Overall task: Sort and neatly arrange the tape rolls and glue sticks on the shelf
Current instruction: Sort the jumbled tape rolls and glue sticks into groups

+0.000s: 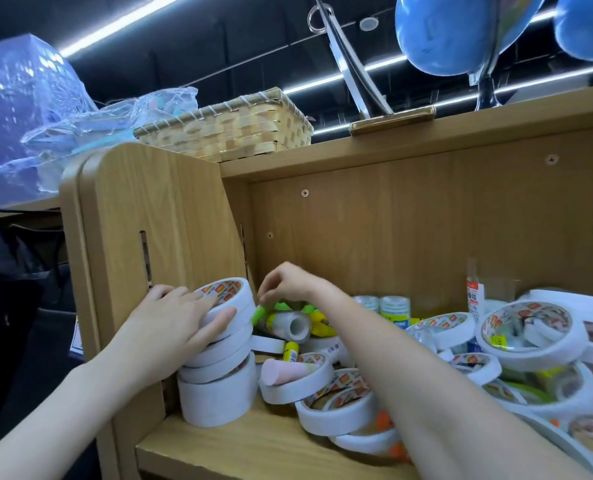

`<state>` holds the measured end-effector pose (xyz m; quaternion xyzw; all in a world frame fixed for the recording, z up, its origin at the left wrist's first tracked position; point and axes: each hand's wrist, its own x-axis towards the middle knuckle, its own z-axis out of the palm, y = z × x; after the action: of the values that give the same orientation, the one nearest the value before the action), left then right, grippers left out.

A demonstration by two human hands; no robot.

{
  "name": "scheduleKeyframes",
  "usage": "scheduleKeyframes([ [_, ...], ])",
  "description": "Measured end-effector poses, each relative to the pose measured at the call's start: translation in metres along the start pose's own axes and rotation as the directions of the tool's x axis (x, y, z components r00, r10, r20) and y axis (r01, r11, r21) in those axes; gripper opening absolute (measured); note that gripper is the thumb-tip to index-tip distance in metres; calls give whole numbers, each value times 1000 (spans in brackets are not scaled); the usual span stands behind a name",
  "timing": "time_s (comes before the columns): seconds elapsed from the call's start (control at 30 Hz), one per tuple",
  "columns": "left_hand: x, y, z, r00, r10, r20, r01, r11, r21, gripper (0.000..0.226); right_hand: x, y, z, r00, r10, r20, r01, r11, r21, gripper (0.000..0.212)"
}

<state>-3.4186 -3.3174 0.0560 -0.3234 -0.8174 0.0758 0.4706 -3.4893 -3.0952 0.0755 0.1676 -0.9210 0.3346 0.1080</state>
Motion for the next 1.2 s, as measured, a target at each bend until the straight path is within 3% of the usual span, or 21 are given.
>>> scheduleKeyframes([
  [0.17,3,11,-9,988,-121,98,126,991,-47,68,-4,-3,-42,961,161,-225,-69,927,369,33],
  [0.23,7,14,-10,978,-169,124,180,979,-92,76,-7,-4,-52,939,210,-273,-73,895,440,30],
  [0.3,12,18,-10,965,-200,169,228,959,-169,79,-12,-4,-56,941,188,-281,-103,951,293,24],
  [0.37,19,20,-6,945,-214,246,276,928,-250,76,-22,-8,-58,968,133,-212,-144,989,-35,21],
  [0.47,37,25,-1,929,-204,308,292,917,-272,42,-35,-13,-62,995,65,-79,-85,952,-296,28],
  [0.53,52,27,-1,922,-170,348,265,932,-246,28,-42,-15,-65,997,64,-37,-73,935,-348,21],
  [0.7,79,31,2,883,-68,464,135,984,-112,26,-53,-11,-63,989,91,120,-39,925,-377,19],
  [0.77,86,28,6,835,-56,547,177,969,-171,25,-57,-10,-60,976,96,194,-18,929,-369,15],
  [0.87,90,25,8,770,-55,636,272,929,-249,22,-59,-6,-59,966,140,219,-17,874,-486,35],
  [1.07,87,25,10,786,-77,613,282,927,-246,23,-55,-9,-50,910,275,309,9,733,-681,58],
  [1.2,83,27,11,798,-99,594,296,924,-243,25,-45,-17,-40,867,300,398,78,707,-703,50],
])
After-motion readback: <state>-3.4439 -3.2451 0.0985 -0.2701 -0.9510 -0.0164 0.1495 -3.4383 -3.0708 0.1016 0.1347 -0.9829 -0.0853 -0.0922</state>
